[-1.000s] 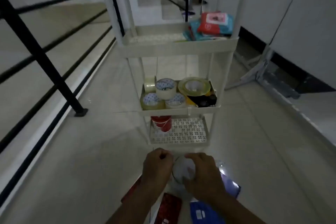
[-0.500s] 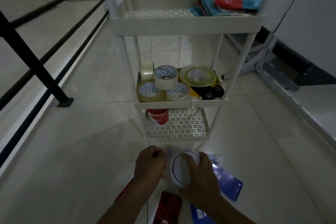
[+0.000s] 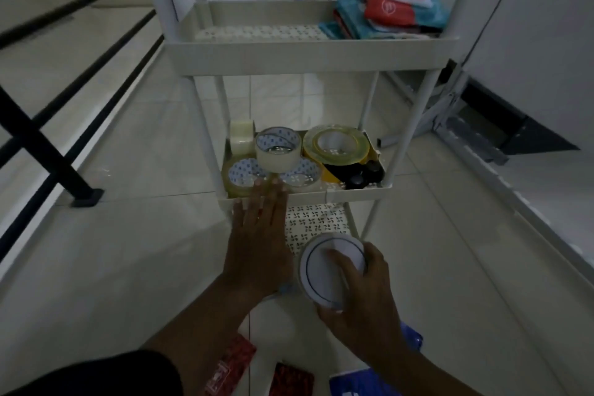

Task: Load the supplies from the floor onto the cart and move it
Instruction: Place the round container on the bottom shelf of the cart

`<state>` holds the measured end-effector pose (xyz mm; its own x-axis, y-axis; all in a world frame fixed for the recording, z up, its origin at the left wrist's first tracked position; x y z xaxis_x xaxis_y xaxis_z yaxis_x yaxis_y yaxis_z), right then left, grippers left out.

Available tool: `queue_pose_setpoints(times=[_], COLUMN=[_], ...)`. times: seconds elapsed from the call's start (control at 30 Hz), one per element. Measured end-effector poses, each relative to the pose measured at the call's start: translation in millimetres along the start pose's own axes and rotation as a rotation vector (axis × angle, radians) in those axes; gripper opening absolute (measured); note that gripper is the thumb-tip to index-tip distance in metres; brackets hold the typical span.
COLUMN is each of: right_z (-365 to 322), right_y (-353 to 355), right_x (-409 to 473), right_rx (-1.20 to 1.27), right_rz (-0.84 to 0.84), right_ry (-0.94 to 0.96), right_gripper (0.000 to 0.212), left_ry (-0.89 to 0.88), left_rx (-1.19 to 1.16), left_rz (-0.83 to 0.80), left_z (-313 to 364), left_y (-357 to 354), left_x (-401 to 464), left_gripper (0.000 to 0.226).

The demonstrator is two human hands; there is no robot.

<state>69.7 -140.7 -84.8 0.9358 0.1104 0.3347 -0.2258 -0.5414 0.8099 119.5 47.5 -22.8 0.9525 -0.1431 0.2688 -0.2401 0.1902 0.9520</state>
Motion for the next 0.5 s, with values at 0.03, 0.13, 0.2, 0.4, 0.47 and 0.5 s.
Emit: queue_pose_setpoints(times=[0.03,0.13,0.2,0.4,0.47,0.5], right_z=[3.9,17.2,27.6,54.5,56.4,55.2], right_y=[-2.3,-15.9,-29.3,-75.8,-87.0,-90.6], right_x=[6.6,27.4,39.1,69.7,79.7,84.7], right_rx=[-0.018,-0.067,-0.063,-0.035,-0.052,-0.056], right_rz=[0.025,0.064,0.094,0.216,0.217,0.22], right_ry=[0.024,0.101,0.145,0.216,0.151,0.119], right_gripper=[0.088,0.087,0.086,0.071,0.077,0.081], left_ry=[0.021,0.025,-0.002,-0.001,-0.002,-0.007], left_rx=[0.007,0.042,0.035,0.026,0.044,0.047], left_rz=[-0.02,-0.001,0.038,0.12,0.16,0.19], left_z=[-1.0,-2.3,-3.8,-6.1,-6.3,-7.3], left_y=[-3.8,-14.5,-19.7,-37.9,-43.6,-46.1], left_x=[3.0,4.9,4.3,4.7,5.5,5.5], left_gripper=[0.093,0.097,0.099,0.107,0.106,0.104])
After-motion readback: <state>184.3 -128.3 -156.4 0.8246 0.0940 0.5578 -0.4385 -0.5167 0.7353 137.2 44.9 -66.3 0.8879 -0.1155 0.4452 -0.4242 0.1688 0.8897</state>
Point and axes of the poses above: each hand's wrist, its own x-axis towards the middle knuckle, its own y-axis out of the back of the hand, z = x × y, the point moved 1 cm from there along x, towards the middle knuckle, and after that the axes turned 4 degrees about z, right-handed, at the moved point
